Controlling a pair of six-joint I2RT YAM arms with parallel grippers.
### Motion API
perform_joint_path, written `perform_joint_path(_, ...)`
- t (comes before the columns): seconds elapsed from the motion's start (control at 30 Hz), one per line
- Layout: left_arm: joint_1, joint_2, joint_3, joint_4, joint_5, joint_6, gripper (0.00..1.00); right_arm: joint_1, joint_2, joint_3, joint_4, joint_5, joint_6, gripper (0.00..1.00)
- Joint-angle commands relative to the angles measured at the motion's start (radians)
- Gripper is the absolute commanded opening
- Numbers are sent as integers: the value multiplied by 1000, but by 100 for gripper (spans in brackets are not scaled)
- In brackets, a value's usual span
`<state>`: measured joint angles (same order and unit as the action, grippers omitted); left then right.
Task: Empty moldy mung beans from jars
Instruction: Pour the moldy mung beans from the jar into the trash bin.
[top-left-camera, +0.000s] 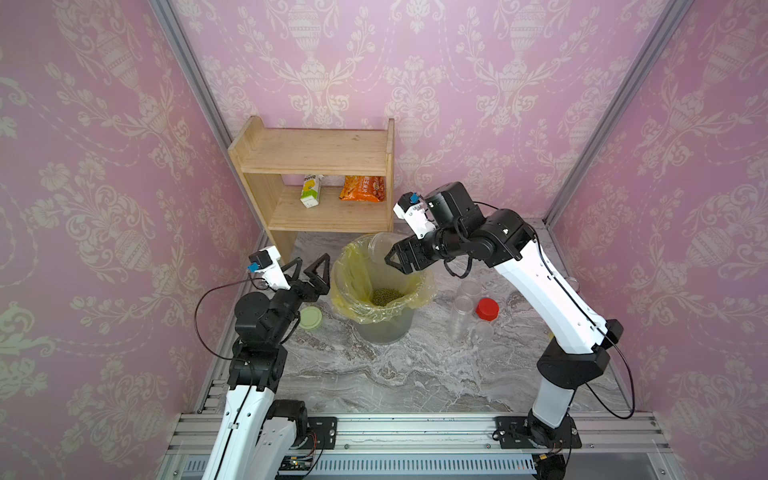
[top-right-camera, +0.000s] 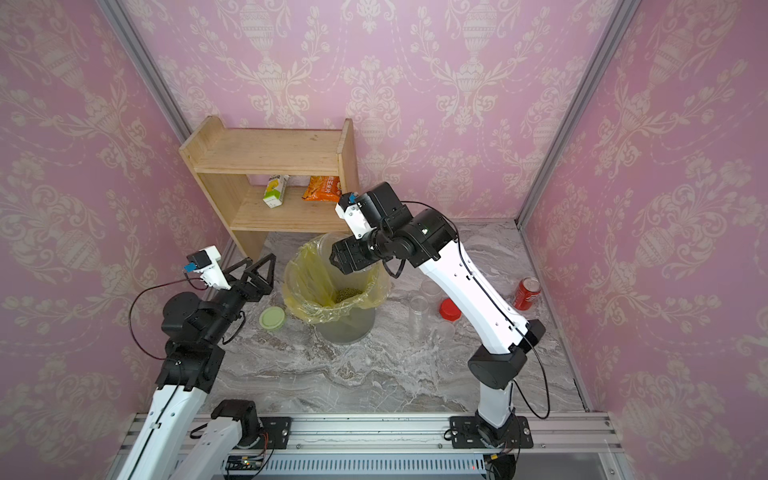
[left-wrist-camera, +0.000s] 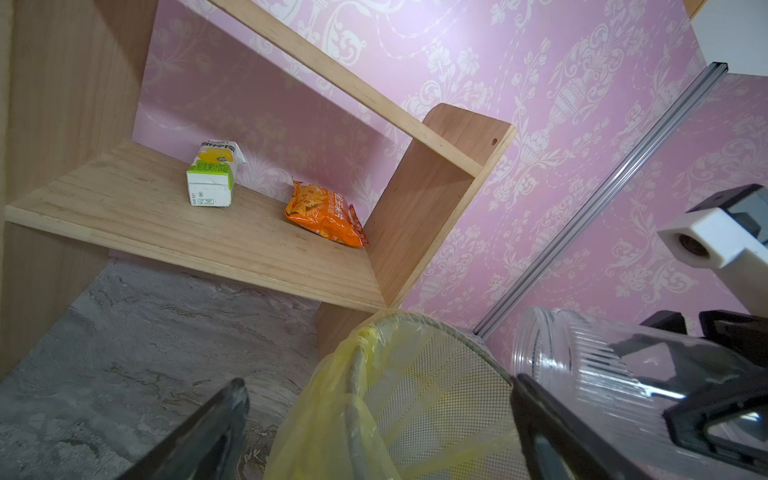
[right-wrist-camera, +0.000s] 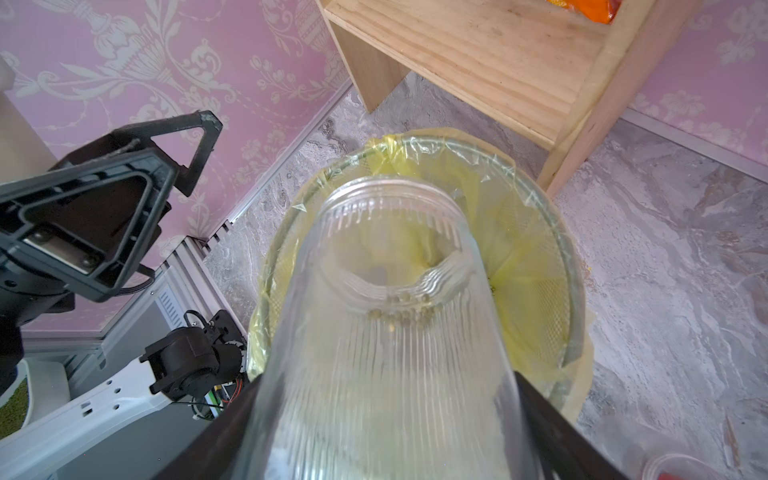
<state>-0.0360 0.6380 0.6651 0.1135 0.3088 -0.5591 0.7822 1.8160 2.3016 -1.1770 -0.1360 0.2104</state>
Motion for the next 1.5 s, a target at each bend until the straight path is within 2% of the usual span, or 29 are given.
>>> perform_joint_path(0.0,-4,-43,31,-31,-8,18,99,19,-120,-138,-23,15,10,24)
perform_joint_path(0.03,-4,-51,31,-37,-8,22,99,14,-144,-174,-8,25,19,24)
perform_joint_path(0.1,-4,-51,31,-28,0,22,99,5,-121,-134,-13,32,14,25)
perform_joint_path(0.27,-4,-13,40,4,21,-6,99,6,159,370,-225,6,-26,24)
perform_joint_path(0.33,-4,-15,41,4,20,-8,99,11,204,447,-309,17,-31,24)
perform_joint_path(0.4,-4,-29,36,3,17,-6,99,29,147,329,-310,57,-32,23)
perform_joint_path(0.5,-4,-46,38,-21,14,7,99,38,-34,-7,-90,21,10,25)
perform_joint_path(0.53,-4,-50,39,-26,11,11,99,28,-54,-32,-41,-1,25,25)
perform_joint_path(0.57,-4,-53,36,-26,8,9,99,25,-38,8,-51,0,21,25)
perform_joint_path(0.7,-4,-37,36,-10,17,-1,99,24,185,429,-277,38,-28,24)
perform_joint_path(0.77,-4,-29,42,-10,26,-1,99,24,222,532,-346,37,-28,23)
perform_joint_path(0.83,-4,-32,41,-11,25,-5,99,28,156,419,-332,47,-26,23)
perform_joint_path(0.93,-4,-37,34,-7,23,-6,99,22,-38,44,-91,16,8,25)
perform_joint_path(0.97,-4,-37,35,-6,27,-6,99,6,-56,-1,-44,-18,23,25)
perform_joint_path(1.0,-4,-37,36,-11,27,-7,99,-10,-43,16,-35,-48,27,25)
perform_joint_path(1.13,-4,-25,51,-12,46,-13,99,-15,171,369,-200,-47,-16,23)
perform_joint_path(1.2,-4,-22,59,-24,60,-15,99,-15,211,461,-242,-74,-22,22)
perform_joint_path(1.27,-4,-24,92,-33,81,-19,99,-12,159,384,-182,-91,-26,22)
perform_joint_path(1.4,-4,-13,121,-25,161,-70,97,-24,-72,-14,149,-188,-14,23)
perform_joint_path(1.47,-3,3,133,7,219,-104,94,-31,-133,-99,229,-238,-12,23)
